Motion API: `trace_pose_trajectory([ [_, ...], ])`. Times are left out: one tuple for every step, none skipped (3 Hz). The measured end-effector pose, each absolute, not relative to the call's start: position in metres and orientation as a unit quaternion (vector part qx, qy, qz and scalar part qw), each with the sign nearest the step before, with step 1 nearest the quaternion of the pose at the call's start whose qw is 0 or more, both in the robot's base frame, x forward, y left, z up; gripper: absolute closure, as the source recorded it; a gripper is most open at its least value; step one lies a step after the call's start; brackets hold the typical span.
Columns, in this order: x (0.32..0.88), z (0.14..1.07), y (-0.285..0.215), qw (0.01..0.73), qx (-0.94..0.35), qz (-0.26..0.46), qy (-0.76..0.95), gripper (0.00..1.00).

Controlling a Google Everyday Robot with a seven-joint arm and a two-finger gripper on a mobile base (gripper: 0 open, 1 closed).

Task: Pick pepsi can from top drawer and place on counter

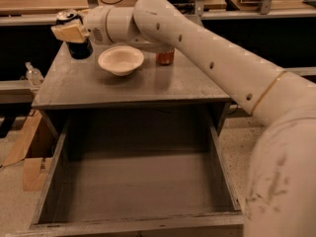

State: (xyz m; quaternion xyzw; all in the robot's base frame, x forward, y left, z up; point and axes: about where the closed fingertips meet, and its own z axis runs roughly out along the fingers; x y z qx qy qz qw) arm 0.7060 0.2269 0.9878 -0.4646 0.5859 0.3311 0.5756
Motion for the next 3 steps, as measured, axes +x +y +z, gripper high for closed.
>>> trace_pose_trajectory([
  [0.747, 0.970, 0.259, 0.588, -0.437, 0.329, 0.596, 1.00],
  [0.747, 0.970, 0.259, 0.588, -0.437, 0.329, 0.596, 1.00],
  [0.764, 0.961, 0.267, 0.596, -0.421, 0.328, 0.599, 1.00],
])
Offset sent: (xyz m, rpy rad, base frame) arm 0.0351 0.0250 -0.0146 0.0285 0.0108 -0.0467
